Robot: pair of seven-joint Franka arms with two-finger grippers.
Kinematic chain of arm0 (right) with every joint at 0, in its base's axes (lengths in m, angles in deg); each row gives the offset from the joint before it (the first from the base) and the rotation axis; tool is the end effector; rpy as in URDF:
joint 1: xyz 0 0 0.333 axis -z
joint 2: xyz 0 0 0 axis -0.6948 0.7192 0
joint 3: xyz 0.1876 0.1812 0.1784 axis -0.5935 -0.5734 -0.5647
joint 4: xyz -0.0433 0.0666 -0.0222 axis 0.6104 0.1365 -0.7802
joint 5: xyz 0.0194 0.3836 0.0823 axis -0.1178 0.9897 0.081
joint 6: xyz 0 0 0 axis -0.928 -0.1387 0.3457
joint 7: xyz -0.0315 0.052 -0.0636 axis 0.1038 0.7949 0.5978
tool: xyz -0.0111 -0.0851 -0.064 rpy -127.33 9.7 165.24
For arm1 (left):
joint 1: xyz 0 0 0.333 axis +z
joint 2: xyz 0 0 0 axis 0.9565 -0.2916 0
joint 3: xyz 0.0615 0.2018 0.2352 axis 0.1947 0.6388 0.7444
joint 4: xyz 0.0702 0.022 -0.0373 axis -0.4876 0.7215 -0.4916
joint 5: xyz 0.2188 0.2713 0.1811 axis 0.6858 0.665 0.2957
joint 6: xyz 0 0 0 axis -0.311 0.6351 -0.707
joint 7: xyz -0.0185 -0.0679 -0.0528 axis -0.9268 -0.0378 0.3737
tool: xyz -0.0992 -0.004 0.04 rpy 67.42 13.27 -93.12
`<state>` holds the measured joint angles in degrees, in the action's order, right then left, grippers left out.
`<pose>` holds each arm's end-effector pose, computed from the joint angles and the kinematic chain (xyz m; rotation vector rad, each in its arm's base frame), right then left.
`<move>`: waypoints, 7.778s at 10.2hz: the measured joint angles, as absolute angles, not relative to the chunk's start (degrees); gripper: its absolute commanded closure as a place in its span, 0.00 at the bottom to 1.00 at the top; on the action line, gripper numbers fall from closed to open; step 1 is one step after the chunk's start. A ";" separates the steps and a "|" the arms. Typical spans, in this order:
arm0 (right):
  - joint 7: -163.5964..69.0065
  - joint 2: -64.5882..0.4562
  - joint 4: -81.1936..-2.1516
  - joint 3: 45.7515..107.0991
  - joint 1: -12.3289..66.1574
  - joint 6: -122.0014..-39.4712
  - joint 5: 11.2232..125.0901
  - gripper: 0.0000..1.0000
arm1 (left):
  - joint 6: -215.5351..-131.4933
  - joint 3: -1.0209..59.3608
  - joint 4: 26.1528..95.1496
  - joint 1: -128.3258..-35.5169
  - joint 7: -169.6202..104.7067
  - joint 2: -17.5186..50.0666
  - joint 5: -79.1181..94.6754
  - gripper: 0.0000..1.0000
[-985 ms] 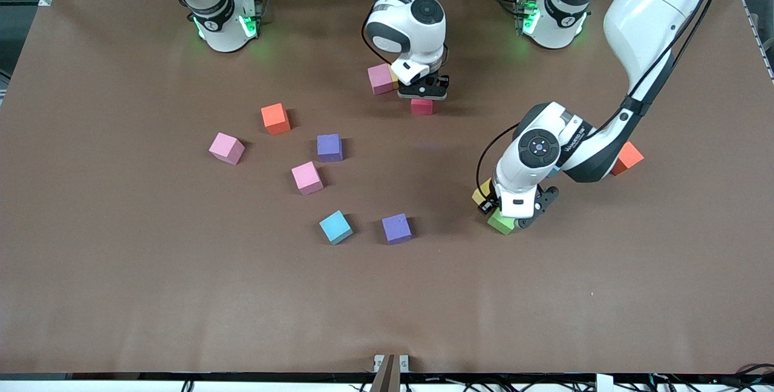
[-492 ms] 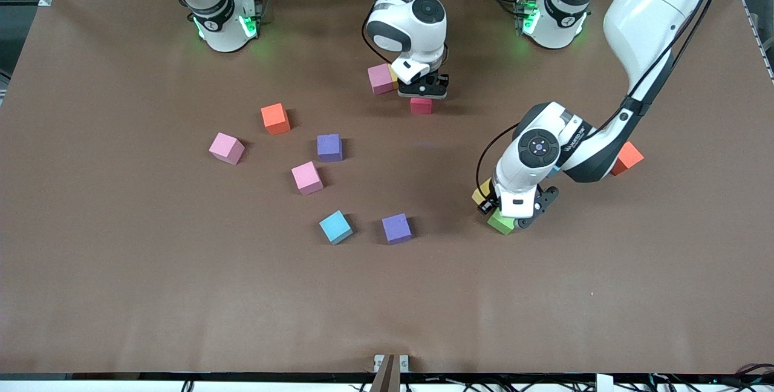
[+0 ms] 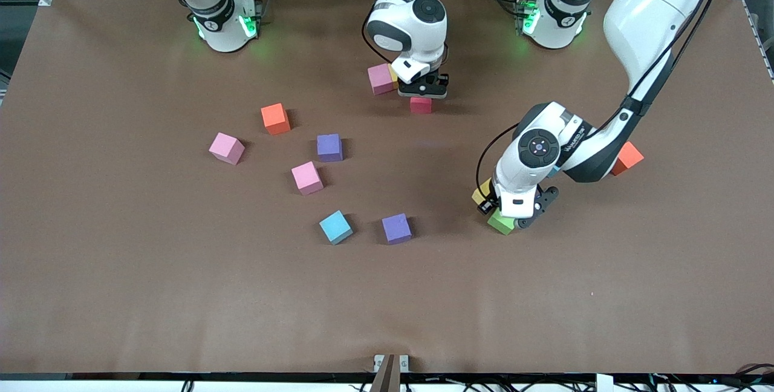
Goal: Form number 2 with 11 blocks
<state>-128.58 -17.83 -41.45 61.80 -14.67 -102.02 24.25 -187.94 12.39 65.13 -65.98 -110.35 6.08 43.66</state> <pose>0.2642 0.6192 0.2095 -3.1186 0.1443 0.0121 0.5890 -0.2673 0.2439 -2.9172 -1.1578 -0.0044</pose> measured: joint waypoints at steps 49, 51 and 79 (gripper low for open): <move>-34.22 -54.74 -73.92 61.67 42.86 -93.11 24.27 0.00 | -195.15 -4.22 85.78 -73.59 -102.30 6.15 56.30 1.00; -27.92 -55.32 -76.63 61.68 43.86 -93.92 26.91 0.00 | -195.88 -4.23 85.77 -73.67 -102.33 6.15 56.31 1.00; 8.48 -49.50 -86.84 61.30 47.01 -107.59 36.95 0.69 | -187.97 4.11 63.70 -53.64 -125.33 2.60 52.52 0.00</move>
<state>8.48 -49.50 -86.84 61.30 47.01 -107.59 36.95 -187.97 4.11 63.70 -53.64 -125.33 2.60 52.52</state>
